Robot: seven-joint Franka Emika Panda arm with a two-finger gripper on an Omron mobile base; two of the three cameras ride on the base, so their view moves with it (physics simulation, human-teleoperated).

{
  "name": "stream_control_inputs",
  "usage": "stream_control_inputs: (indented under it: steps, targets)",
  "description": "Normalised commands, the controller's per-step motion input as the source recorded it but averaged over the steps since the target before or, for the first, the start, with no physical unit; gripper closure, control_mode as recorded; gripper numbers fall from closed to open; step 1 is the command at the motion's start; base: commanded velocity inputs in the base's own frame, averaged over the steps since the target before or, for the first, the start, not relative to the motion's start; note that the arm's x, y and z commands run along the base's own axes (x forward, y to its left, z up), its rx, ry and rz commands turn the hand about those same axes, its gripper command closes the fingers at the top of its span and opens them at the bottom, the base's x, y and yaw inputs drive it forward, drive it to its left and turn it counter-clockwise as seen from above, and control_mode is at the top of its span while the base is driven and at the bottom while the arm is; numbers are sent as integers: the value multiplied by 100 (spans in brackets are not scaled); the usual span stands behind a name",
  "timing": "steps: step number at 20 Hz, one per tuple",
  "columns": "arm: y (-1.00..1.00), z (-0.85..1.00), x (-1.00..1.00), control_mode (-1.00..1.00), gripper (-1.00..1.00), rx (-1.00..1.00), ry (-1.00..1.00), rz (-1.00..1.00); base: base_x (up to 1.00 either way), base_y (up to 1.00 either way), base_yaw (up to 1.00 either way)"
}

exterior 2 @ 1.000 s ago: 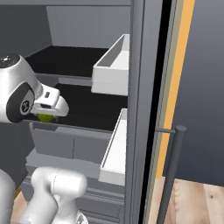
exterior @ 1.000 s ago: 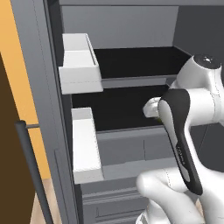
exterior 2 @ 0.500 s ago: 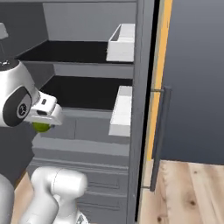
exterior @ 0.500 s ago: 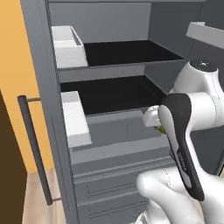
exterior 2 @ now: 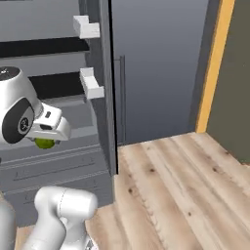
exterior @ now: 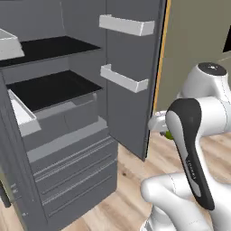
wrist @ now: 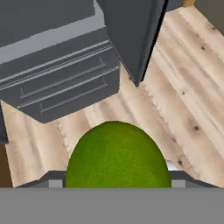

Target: Grab the lime and garlic from the fridge, place them in the blender, close the lid, and turn on the blender to create a marinade.

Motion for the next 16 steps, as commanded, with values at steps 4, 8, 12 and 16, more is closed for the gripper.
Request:
stream_control_inputs:
  steps: [4, 8, 12, 16]
  targets:
    - [0, 0, 0, 100, 100, 0, 0, 0, -65, 1, -84]
    - [0, 0, 0, 100, 100, 0, 0, 0, -44, 0, -86]
    - [0, 0, 0, 100, 100, 0, 0, 0, -7, -17, -88]
    - [0, 0, 0, 100, 100, 0, 0, 0, 18, -27, -85]
